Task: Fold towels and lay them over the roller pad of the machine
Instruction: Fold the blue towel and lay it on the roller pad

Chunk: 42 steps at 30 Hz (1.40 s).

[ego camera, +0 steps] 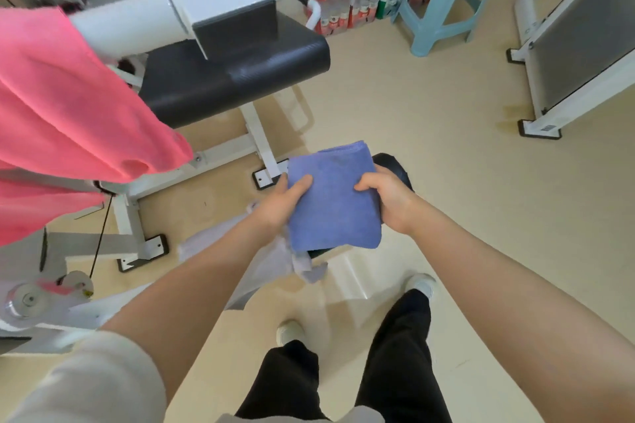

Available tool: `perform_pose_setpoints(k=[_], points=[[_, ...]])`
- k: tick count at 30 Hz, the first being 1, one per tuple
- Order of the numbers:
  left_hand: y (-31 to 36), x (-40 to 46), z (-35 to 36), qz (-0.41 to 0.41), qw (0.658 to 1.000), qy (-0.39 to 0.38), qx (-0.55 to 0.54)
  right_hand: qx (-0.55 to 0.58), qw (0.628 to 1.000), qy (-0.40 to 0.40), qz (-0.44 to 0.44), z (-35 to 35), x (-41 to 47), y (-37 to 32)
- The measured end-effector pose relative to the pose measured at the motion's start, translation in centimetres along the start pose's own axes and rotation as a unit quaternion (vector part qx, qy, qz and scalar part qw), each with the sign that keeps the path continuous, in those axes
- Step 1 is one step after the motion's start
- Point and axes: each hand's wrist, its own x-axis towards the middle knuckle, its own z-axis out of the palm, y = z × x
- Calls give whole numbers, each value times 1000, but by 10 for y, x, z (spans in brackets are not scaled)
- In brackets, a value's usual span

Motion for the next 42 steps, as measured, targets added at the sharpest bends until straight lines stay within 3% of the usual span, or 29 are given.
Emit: perform_pose_setpoints(k=[5,8,14,18,24,28,31,34,37,39,42], points=[[48,30,86,-42,982,-62,-172,70,997,17,6,-106,-8,-36],[81,49,142,-43,970,-60,-230,57,998,29,3,-173,-4,-60],[146,89,255,13,981,-60,-186,-72,992,74,-70,-291,-3,-95],[181,123,307,-8,972,-36,-232,-54,988,129,-67,-366,-3,-110],[236,178,354,-82,939,-1,-333,-217,967,46,-127,-439,0,-145],[278,219,373,-82,929,-10,-361,-325,910,146,-212,-466,43,-171],[314,264,376,-62,935,-6,-348,-313,909,178,-208,-494,84,-199],[358,318,378,-30,946,10,-321,-388,871,179,-241,-528,123,-242],[413,371,380,-48,941,-9,-336,-439,845,131,-274,-561,163,-298],[452,401,378,-60,935,-17,-350,-454,845,87,-270,-581,189,-335],[502,437,381,-52,940,-12,-338,-403,889,43,-213,-612,220,-385]])
